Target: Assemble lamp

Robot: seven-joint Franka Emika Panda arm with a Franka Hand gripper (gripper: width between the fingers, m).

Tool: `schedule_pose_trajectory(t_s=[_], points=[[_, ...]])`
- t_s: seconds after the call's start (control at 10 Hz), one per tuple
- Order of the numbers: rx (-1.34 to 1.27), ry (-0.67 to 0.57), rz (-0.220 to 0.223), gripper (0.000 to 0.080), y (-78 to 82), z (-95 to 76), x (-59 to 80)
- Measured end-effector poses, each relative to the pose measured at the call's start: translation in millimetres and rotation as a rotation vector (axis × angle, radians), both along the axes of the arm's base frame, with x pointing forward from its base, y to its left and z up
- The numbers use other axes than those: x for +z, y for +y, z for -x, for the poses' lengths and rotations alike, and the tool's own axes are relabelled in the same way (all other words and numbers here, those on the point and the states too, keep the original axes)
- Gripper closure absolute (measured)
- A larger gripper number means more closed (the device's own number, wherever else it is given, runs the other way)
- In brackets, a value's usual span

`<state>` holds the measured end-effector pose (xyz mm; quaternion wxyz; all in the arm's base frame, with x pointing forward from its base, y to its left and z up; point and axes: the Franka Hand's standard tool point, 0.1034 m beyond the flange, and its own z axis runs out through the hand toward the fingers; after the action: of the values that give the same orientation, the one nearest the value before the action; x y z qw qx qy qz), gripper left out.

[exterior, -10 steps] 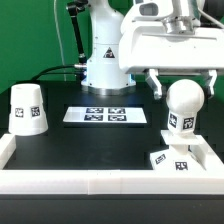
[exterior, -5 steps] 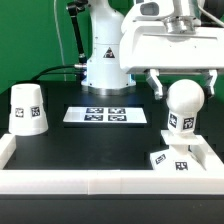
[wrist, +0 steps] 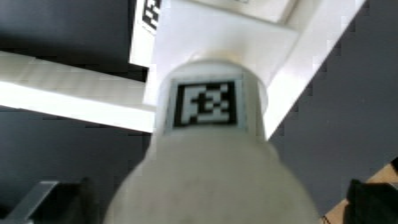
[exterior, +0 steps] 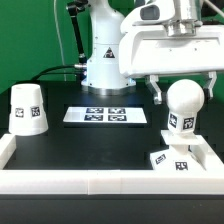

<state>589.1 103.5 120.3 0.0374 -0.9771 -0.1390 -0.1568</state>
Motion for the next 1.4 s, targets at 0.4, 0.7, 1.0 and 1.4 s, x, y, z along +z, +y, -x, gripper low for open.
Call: schedule_pose_trajectory(t_s=[0.4,0.7,1.0,1.4], points=[[0.024,0.231,0.005,0.0100,7.1,-3.1,4.7],[0.025,0.212,0.008,0.0100,0.0,-7.7,4.2],[0.015,0.210,0.006,0.0228,-0.5,-8.5,5.4],[-0.005,0.212,0.002,0.0223,-0.6,-8.5,5.2]])
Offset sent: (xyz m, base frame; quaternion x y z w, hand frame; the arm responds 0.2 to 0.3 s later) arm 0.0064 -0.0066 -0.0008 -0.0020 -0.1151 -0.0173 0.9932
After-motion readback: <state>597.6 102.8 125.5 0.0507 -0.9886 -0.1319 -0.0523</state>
